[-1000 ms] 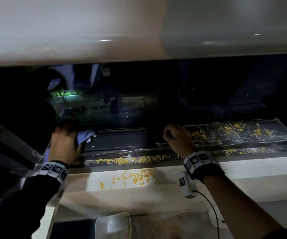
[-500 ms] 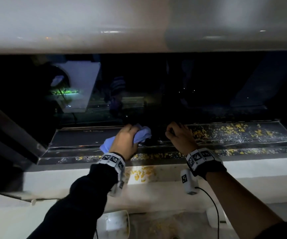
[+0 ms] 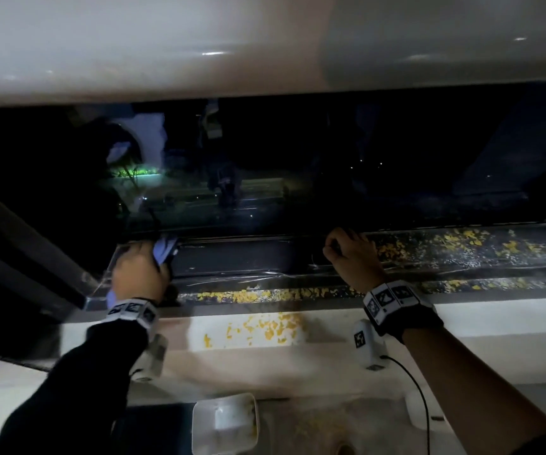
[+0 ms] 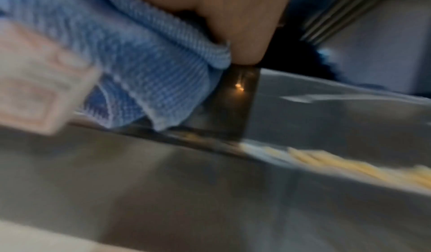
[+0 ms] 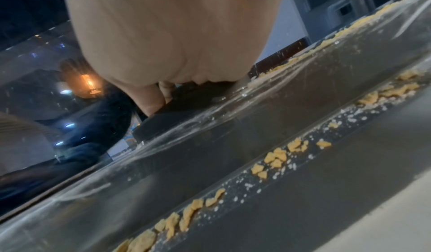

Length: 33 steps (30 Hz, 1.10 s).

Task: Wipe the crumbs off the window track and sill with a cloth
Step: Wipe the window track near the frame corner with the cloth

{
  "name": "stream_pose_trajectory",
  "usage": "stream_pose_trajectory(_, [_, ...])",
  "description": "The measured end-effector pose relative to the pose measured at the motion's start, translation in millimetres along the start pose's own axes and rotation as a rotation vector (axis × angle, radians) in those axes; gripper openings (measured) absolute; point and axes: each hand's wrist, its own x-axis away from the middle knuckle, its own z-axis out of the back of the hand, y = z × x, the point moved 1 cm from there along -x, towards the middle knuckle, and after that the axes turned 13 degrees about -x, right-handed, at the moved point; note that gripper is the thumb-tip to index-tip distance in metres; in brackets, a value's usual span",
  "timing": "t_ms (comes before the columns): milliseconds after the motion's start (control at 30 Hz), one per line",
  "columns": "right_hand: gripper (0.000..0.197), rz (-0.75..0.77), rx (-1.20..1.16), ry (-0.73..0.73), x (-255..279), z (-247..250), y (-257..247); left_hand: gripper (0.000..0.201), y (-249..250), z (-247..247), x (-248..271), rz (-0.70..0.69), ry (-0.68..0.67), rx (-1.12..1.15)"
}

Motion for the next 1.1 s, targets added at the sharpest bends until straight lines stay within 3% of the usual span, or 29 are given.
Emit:
stream_pose_trajectory(100, [0.01, -0.006, -0.002, 0.008, 0, -1, 0, 0.018, 53, 2, 10, -0.015, -0.009, 0.094])
stream_pose_trajectory(200, [0.009, -0.006, -0.001, -0.004, 0, -1, -1, 0.024, 111, 11, 28, -0.165, -0.054, 0.141])
stream_pose_trajectory(333, [0.028, -0.012, -0.029, -0.052, 2, 3, -4, 0.026, 138, 35, 38, -0.346, -0.103, 0.231])
stream_pose_trajectory(400, [0.031, 0.005, -0.027, -0.042, 2, 3, -3, 0.022, 115, 43, 35, -0.263, -0.127, 0.276])
stream_pose_trajectory(533, [0.034, -0.001, 0.002, -0.023, 2, 0, 0, 0.021, 25, 40, 12, 0.124, -0.049, 0.171])
stream_pose_trajectory(633, [0.04, -0.003, 0.012, -0.014, 1, 1, -1, 0.022, -11, 28, -5, 0.165, -0.011, 0.073])
stream_pose_trajectory(733, [0.03, -0.02, 0.016, -0.023, 0, 0, -2, 0.021, 8, 12, -2, 0.16, -0.02, 0.12])
stream_pose_trajectory(867, [0.013, -0.015, 0.021, -0.001, 0, -3, 0, 0.024, 50, 1, 9, 0.095, 0.005, 0.173])
stream_pose_trajectory(933, [0.014, 0.005, 0.016, -0.001, 0, -4, -1, 0.026, 72, 4, 16, 0.037, -0.007, 0.204])
stream_pose_trajectory(1100, [0.017, 0.014, -0.017, -0.028, 2, 0, -2, 0.03, 106, 26, 36, -0.284, -0.062, 0.311])
